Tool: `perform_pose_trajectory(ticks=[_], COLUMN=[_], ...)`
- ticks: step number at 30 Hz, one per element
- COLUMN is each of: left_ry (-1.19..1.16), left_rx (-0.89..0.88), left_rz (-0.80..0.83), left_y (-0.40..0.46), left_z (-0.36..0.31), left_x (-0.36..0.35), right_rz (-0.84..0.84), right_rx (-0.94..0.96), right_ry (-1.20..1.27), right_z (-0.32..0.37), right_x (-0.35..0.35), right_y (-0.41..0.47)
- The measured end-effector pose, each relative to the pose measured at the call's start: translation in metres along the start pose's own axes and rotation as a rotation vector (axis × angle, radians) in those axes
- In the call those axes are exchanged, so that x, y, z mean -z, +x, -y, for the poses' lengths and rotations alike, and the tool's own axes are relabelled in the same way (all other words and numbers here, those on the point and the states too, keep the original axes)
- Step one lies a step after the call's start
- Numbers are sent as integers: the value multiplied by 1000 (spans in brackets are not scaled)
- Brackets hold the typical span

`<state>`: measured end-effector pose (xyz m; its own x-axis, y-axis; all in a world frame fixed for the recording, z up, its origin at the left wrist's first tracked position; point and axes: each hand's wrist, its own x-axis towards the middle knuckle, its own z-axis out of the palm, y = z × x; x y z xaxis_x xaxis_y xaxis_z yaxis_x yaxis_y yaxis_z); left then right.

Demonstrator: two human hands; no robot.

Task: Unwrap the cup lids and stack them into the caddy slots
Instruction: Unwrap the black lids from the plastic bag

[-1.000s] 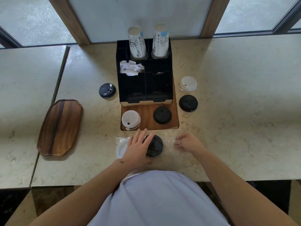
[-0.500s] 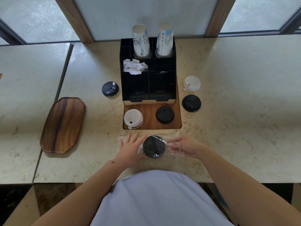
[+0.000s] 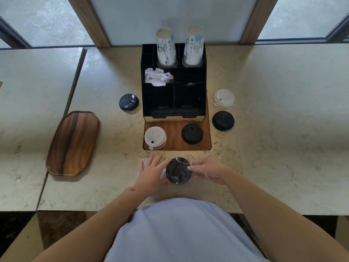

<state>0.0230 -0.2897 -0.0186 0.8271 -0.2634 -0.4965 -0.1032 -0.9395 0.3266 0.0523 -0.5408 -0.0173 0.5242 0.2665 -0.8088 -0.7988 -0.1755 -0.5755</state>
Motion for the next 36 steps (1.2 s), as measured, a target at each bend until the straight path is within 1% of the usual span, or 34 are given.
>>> perform_pose_trajectory(ticks=[6,9,11,15,20,24,27,30,33,36], left_ry=[2,3,-19,-58,-113,-176,-205,-266,-322,-331], left_rx=[1,3,15,36,82,133,156,136,100,55], left_rz=[-29,-42,-59,-106,-150,-214,-237,-255,-271,-223], left_y=[-1,-2,-2,-4,-8,-9,-7,-6,-10,-14], left_z=[0,1,3,10,21,29,28,26,28,36], left_x=[-1,-2,-2,-1,-1,0,2,5,13,17], right_rz=[-2,-18,-11,21,38,1,-55,-164,-293,-400], right_rx=[-17,-5,-7,-62,-94,-31,14,47,84,217], right_ry=[74,29,44,61,2,-153,-370,-620,-793,-956], right_z=[4,4,4,6,19,51,91,140,187,216], right_x=[-6,-9,-9,-7,11,31,49,67,74,69], right_y=[-6,-8,-10,-16,-30,-45,-54,-51,-31,-1])
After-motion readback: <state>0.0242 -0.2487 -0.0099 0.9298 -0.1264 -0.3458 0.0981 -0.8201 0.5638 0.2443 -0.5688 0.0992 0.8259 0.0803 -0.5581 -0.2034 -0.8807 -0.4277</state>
